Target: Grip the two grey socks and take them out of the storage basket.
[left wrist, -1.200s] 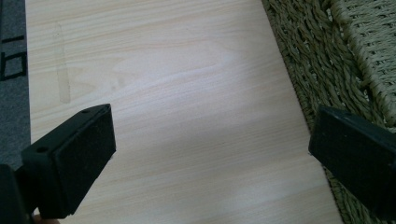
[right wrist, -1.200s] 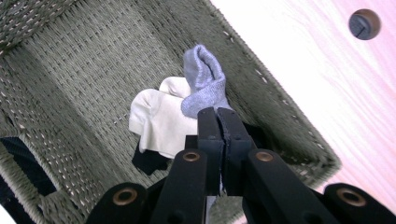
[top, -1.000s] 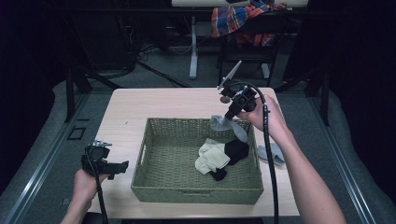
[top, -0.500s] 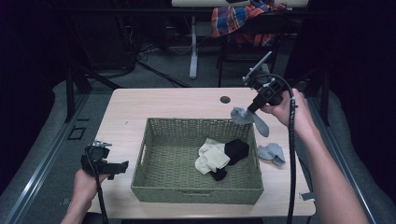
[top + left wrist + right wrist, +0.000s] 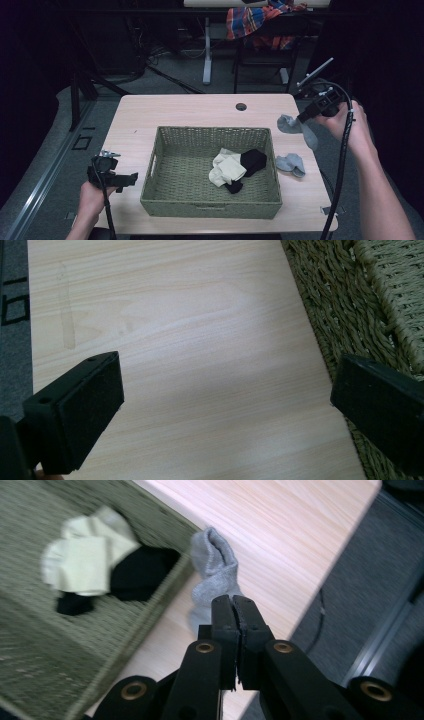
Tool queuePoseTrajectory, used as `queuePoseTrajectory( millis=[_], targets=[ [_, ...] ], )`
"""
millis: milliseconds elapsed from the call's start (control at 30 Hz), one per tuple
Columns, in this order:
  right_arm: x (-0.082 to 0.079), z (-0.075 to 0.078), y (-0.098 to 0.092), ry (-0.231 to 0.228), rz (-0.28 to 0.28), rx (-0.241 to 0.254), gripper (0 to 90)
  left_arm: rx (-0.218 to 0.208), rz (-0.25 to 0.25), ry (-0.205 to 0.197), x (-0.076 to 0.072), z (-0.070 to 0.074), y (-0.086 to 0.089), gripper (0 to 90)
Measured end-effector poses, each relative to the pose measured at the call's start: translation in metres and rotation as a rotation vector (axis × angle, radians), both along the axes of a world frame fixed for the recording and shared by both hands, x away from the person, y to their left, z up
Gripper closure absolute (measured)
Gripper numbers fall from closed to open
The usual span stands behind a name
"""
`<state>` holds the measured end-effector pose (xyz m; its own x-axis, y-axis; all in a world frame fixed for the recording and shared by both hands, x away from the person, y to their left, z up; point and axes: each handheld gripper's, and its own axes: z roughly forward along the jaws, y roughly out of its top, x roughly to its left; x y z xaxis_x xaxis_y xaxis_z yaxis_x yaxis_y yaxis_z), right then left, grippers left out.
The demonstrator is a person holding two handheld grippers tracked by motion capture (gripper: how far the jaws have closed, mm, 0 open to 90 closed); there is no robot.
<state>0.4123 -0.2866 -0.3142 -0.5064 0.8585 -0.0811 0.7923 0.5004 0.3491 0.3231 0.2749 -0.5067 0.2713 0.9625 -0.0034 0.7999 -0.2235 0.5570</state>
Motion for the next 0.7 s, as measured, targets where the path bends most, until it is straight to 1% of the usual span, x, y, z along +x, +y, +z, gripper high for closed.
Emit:
queuePoseTrajectory(
  millis=[100,200,300,400,533,600,667,700],
  targets=[
    [0.000,-0.009,-0.012,0.001,-0.033,0.005,89.3,0.001,-0.001,0.001,0.000,0.000,0.000,0.7],
    [0.000,-0.020,-0.023,0.017,-0.061,0.017,89.3,0.001,0.000,0.002,0.000,0.000,0.000,0.7],
    [0.001,-0.036,-0.029,0.031,-0.085,0.002,89.3,0.000,0.001,0.003,0.000,0.000,0.000,0.7],
    [0.002,-0.053,-0.032,0.046,-0.107,-0.011,89.3,0.002,0.000,0.002,0.000,0.000,0.000,0.7],
    [0.003,-0.072,-0.033,0.060,-0.118,-0.018,89.3,0.001,0.000,0.002,0.000,0.000,0.000,0.7],
    [0.004,-0.079,-0.032,0.075,-0.110,-0.009,89.3,0.002,-0.001,0.003,0.000,0.000,0.000,0.7],
    [0.003,-0.086,-0.031,0.069,-0.118,-0.003,89.3,0.001,0.000,0.003,0.000,0.000,0.000,0.7],
    [0.003,-0.090,-0.030,0.078,-0.115,0.001,89.3,0.001,0.000,0.002,0.000,0.000,0.000,0.7]
  ],
)
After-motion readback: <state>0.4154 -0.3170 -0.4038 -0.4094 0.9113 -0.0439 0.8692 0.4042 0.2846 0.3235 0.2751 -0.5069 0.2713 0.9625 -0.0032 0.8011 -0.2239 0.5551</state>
